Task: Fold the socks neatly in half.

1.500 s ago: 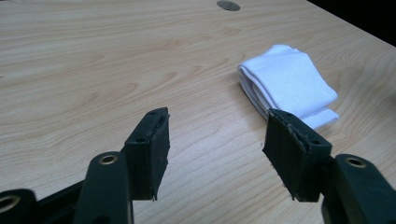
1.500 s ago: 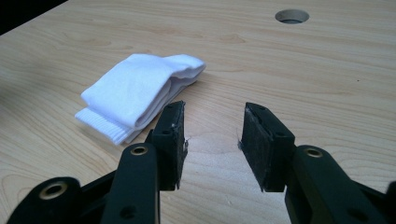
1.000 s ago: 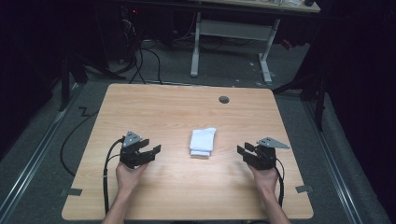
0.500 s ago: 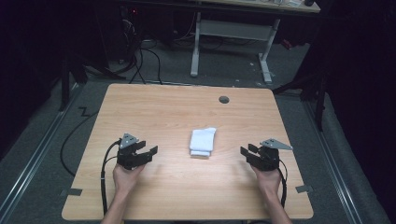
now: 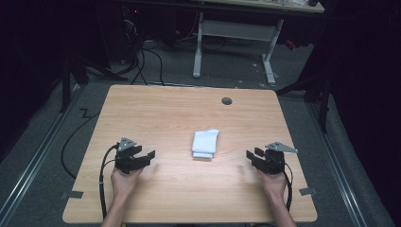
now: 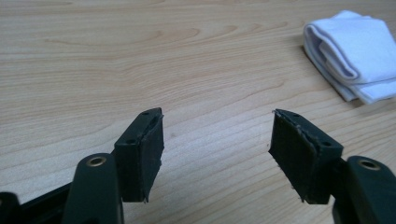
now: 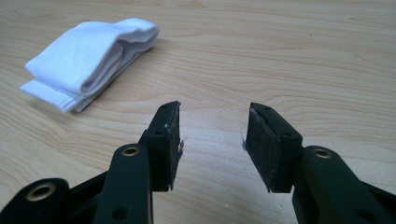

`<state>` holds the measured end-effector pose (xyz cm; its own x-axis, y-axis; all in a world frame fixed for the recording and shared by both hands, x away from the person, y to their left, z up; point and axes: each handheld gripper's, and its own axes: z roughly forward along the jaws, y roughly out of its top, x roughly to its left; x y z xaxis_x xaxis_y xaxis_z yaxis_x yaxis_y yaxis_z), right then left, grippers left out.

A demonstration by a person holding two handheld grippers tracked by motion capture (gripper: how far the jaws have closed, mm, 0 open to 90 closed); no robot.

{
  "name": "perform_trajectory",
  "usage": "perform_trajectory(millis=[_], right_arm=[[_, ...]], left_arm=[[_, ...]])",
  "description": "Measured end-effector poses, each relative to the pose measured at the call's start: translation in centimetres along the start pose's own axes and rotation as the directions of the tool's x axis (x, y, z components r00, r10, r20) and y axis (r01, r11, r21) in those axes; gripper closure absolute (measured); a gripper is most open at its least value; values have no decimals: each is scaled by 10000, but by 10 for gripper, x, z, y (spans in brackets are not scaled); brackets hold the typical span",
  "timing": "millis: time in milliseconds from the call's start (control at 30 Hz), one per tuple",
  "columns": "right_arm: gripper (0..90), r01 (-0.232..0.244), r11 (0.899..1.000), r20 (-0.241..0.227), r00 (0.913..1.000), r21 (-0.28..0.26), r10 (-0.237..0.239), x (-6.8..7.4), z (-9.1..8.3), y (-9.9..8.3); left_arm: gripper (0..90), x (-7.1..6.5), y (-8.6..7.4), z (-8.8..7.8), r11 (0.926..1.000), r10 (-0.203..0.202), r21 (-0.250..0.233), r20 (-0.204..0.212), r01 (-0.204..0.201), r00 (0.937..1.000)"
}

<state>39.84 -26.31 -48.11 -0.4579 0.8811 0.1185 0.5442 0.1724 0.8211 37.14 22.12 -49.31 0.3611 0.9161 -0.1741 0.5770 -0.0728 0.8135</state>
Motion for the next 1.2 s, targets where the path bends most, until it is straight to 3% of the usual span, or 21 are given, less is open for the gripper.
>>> perform_trajectory(millis=[433, 567, 1200], right_arm=[[508, 108, 9988, 418, 9990, 488, -129, -6, 7, -4], [505, 578, 9953, 699, 9955, 779, -632, -2, 11, -4], [443, 286, 9928, 1159, 9924, 1163, -422, -12, 25, -9]], left_arm=[[297, 4, -3, 6, 9991, 33, 417, -460, -14, 9989], [296, 4, -3, 9, 9986, 150, 514, -672, -115, 9976], [300, 8, -6, 16, 9962, 462, 794, -1460, -348, 9882]])
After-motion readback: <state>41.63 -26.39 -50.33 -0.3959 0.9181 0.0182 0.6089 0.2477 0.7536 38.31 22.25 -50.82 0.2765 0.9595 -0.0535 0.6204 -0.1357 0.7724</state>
